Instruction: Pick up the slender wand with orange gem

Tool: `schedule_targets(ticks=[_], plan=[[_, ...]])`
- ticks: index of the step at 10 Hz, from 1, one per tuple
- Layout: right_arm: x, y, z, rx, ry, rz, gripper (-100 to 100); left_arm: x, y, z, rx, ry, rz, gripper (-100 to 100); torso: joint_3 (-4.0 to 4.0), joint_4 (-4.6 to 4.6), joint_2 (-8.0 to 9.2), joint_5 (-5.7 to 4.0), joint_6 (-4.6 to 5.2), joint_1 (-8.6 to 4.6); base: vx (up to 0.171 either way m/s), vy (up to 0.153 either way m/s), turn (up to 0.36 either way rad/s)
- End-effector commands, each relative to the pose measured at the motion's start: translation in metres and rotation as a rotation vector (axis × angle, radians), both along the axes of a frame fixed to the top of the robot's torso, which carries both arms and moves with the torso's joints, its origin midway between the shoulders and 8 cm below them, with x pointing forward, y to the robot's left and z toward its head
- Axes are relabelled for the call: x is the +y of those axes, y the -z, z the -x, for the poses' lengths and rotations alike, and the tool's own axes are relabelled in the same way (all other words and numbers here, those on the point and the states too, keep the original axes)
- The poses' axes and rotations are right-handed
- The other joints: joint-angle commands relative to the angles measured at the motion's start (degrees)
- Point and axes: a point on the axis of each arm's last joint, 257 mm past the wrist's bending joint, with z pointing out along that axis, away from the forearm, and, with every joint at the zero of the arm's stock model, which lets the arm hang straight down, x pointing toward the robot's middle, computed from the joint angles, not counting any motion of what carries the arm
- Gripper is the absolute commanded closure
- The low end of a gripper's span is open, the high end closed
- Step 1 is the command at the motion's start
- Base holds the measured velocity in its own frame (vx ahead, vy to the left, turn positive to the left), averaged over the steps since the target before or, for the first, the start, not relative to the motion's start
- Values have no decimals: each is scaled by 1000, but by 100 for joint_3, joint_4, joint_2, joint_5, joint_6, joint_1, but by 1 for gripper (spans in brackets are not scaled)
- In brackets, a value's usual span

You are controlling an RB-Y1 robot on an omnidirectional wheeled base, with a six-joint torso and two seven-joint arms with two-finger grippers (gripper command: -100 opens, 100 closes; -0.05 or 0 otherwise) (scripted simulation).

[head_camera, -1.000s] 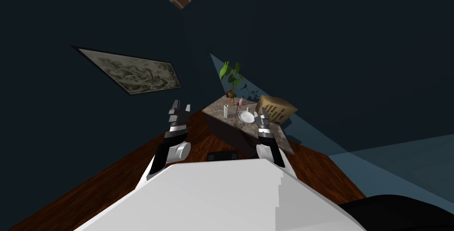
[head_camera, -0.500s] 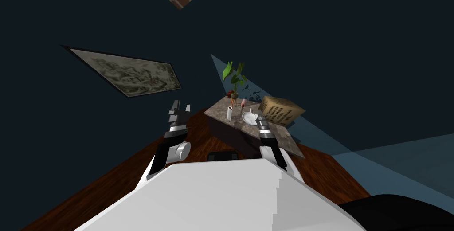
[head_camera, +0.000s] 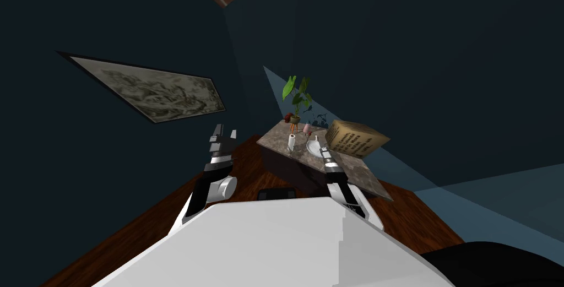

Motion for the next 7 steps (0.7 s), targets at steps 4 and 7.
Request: schedule_targets(ticks=[4, 7], plan=[[-32, 32, 2, 120, 67, 232, -100, 0, 0, 0, 0, 0, 0, 0, 1, 0, 3, -2, 0, -12, 76, 112, -31], [-54, 47, 3, 190, 100, 383, -100, 0, 0, 0, 0, 0, 0, 0, 3, 1, 5, -1, 0, -3, 66, 133, -35]])
